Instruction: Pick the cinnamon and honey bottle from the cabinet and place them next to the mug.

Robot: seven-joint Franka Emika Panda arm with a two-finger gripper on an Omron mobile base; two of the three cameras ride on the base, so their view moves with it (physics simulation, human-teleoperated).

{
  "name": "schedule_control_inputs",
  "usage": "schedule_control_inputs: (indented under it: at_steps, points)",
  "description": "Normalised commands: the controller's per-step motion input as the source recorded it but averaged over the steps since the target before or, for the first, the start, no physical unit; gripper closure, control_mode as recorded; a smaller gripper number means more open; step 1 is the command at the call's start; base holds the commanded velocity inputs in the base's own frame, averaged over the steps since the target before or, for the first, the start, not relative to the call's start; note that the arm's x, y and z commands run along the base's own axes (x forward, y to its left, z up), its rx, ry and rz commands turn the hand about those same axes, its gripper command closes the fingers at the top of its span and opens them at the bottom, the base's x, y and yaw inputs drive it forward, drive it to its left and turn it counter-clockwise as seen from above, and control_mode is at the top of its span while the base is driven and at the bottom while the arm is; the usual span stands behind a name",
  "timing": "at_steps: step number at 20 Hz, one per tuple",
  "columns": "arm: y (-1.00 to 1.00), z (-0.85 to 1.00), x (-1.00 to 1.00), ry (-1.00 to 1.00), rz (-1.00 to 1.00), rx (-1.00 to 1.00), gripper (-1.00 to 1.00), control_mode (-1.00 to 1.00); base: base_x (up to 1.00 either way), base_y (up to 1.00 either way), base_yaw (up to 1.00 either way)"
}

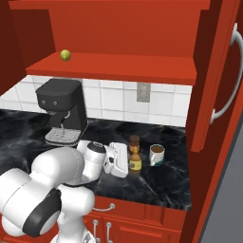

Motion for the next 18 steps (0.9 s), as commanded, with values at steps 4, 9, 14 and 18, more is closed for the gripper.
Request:
schedule_control_inputs:
  at_steps: [4,9,14,18]
  points:
    - [0.00,0.00,0.00,0.00,0.00,0.00,-1.00,-1.00,0.00,0.00,0.00]
    - [0.00,0.00,0.00,0.00,0.00,0.00,-1.00,-1.00,0.00,0.00,0.00]
    - [0.00,0.00,0.00,0.00,0.00,0.00,-1.00,-1.00,0.00,0.00,0.00]
    - [0.00,0.00,0.00,0.00,0.00,0.00,-1.00,-1.00,0.00,0.00,0.00]
